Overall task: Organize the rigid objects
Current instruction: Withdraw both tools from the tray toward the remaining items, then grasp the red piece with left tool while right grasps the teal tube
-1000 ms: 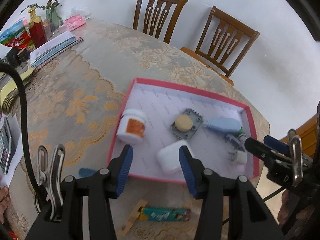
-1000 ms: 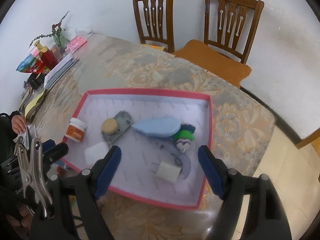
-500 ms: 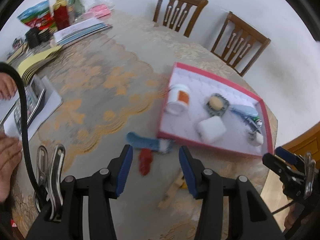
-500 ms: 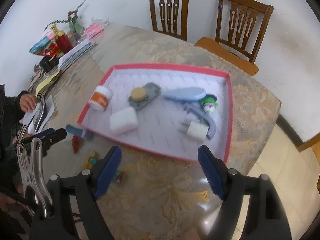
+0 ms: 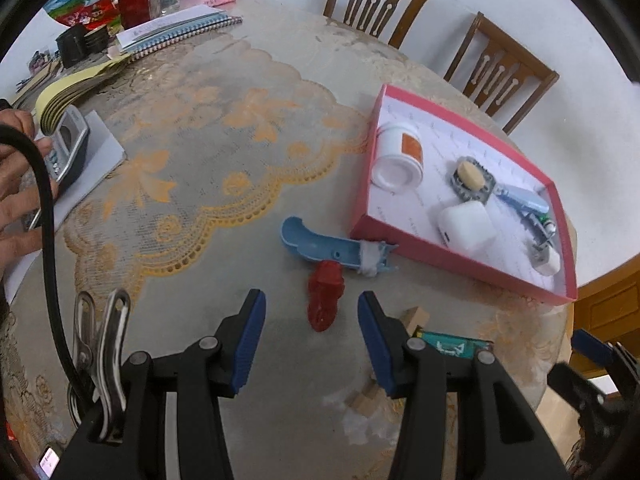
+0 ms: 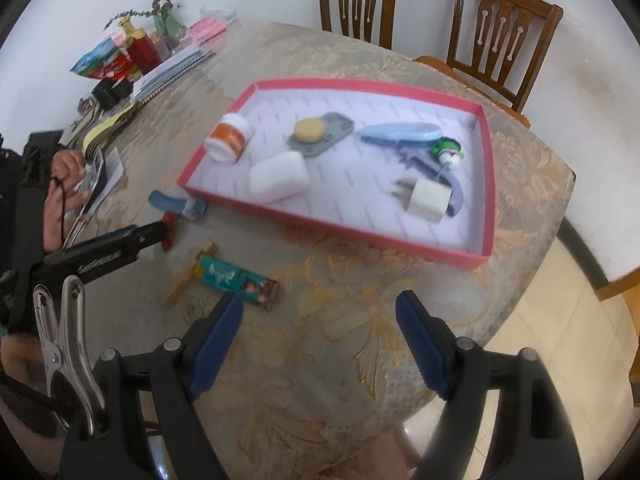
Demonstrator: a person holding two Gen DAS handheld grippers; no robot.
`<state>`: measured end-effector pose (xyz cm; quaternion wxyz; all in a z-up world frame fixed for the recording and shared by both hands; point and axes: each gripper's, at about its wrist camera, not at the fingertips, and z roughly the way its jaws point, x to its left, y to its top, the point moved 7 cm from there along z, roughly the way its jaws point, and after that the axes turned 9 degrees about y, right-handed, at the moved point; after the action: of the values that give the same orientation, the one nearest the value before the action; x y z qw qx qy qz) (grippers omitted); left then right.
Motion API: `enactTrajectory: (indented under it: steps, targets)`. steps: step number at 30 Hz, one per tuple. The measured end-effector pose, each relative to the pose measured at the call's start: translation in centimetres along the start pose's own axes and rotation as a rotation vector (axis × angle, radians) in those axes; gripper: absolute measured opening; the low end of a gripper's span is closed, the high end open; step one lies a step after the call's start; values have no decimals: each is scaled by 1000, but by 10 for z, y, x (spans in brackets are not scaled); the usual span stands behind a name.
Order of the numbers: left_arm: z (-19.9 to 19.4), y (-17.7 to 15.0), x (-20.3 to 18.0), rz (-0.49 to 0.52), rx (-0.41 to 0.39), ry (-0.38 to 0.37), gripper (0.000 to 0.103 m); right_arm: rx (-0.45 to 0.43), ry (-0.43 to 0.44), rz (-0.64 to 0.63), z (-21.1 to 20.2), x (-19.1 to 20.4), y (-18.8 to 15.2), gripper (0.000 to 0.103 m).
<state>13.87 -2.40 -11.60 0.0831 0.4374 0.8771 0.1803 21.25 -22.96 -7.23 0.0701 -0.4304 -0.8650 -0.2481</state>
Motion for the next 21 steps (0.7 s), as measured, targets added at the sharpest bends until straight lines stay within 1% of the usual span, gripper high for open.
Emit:
enactTrajectory:
  steps: [1, 2, 5, 6, 8, 12, 18, 21]
  targets:
    - [2, 0, -1, 1, 1, -1, 50, 5, 0, -1, 1, 0, -1, 81]
    - [5, 0, -2, 1, 0, 1, 48, 11, 1, -2, 1, 1, -3, 81]
    - [11, 0, -6, 17, 1, 7, 33, 26, 1, -3, 4, 1, -7, 81]
    - [12, 1, -6, 30, -15, 15, 29, 29, 1, -3, 5, 1, -8, 81]
    - [12, 1, -9, 53, -23, 24, 22, 35, 2, -9, 6, 3, -8, 81]
    - [9, -4, -6, 50, -22, -3, 22, 61, 10, -33, 13, 8, -10, 81]
    - [-3, -11, 10, 13, -31, -2, 22, 150, 52, -106, 38, 25, -14, 81]
    - [-10, -14, 19, -7, -36, 3, 22, 166, 48, -154, 49, 33, -12, 81]
